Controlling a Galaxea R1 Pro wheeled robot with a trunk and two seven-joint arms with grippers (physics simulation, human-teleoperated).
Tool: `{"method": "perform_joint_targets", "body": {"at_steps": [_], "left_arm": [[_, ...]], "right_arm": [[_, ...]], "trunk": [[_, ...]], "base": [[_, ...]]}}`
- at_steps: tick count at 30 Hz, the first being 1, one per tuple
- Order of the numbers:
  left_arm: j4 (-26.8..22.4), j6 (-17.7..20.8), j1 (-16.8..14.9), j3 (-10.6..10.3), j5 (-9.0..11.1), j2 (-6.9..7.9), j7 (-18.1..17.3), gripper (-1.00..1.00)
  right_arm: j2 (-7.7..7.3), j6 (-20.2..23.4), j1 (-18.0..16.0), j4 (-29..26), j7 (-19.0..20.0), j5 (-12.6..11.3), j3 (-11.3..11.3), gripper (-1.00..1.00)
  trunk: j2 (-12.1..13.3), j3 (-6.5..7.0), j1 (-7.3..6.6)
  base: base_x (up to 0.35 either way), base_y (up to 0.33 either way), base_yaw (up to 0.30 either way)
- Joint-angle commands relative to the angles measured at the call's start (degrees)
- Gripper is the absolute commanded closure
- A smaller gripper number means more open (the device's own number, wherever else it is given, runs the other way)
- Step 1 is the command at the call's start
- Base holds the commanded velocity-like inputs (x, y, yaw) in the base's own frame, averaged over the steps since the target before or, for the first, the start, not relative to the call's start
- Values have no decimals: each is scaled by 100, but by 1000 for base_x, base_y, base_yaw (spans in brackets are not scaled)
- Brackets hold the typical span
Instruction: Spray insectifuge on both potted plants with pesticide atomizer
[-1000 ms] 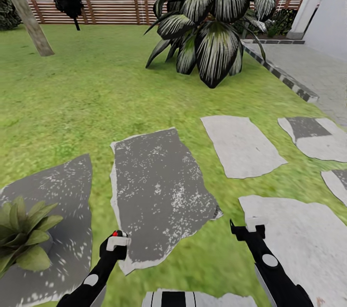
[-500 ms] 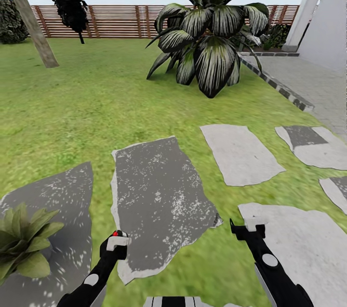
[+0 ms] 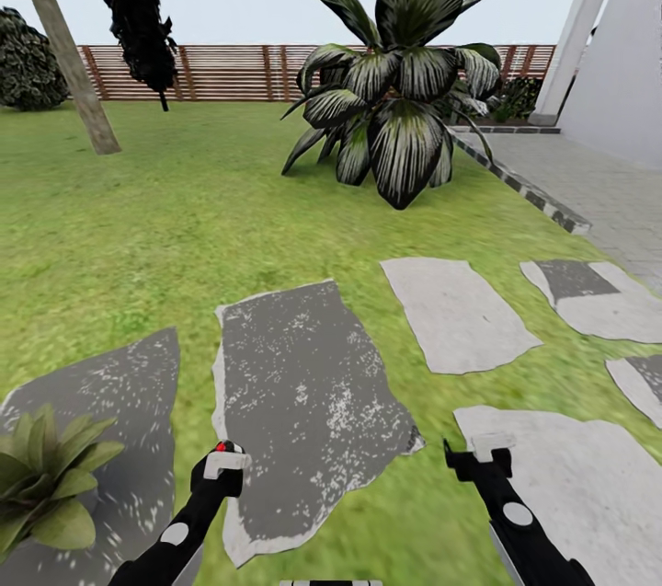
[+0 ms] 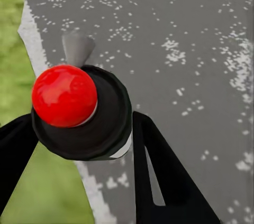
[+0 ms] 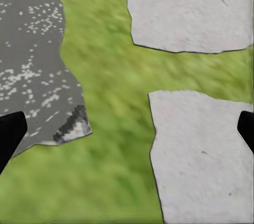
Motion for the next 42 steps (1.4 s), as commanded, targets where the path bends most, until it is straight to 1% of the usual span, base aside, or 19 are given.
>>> {"method": "perform_joint_targets", "body": {"at_steps": [1, 5, 9, 11, 13, 15, 18, 20, 30, 37, 42], "left_arm": [[5, -18, -3, -28, 30, 2, -6, 100], [14, -11, -3, -34, 25, -38, -6, 100], [20, -8, 3, -42, 9, -70, 6, 100], [41, -8, 6, -45, 4, -77, 8, 100], [124, -7, 6, -51, -4, -88, 9, 100], [225, -8, 4, -53, -14, -129, 10, 100], [294, -16, -1, -48, -18, -171, -20, 100], [297, -16, -2, -46, -17, -175, -28, 100], [296, -34, 15, -47, -25, -216, -38, 100], [295, -42, 17, -49, -25, -238, -46, 100], [297, -37, 18, -49, -25, -250, -44, 100]], "right_arm": [[0, -20, -2, 9, -32, 58, -4, -100], [0, -190, 10, 32, -66, 48, -4, -100], [8, -486, 111, 42, -71, 44, -4, -100], [10, -569, 160, 86, -70, 40, -4, -100], [16, -632, 228, 275, -66, 35, -4, -100], [20, -748, 269, 499, -69, 32, -4, -100], [15, -1000, 287, 646, -72, 38, -4, -100], [19, -1014, 288, 660, -73, 42, -4, -100], [27, -1019, 288, 768, -66, 45, 4, -100], [35, -1012, 288, 878, -67, 45, 8, -100], [38, -1012, 288, 984, -64, 45, 13, -100]], "trunk": [[40, 23, -24], [201, 131, -111], [361, 238, -199], [441, 292, -243], [521, 343, -287], [602, 386, -331], [722, 442, -397], [802, 480, -441], [802, 553, -441], [802, 561, -441], [802, 561, -441]], "base": [[0, 0, 0], [0, 0, 0], [0, 0, 0], [0, 0, 0], [0, 0, 0], [0, 0, 0], [0, 0, 0], [0, 0, 0], [-19, -4, 0], [-268, -86, 8], [-323, -44, 173]]}}
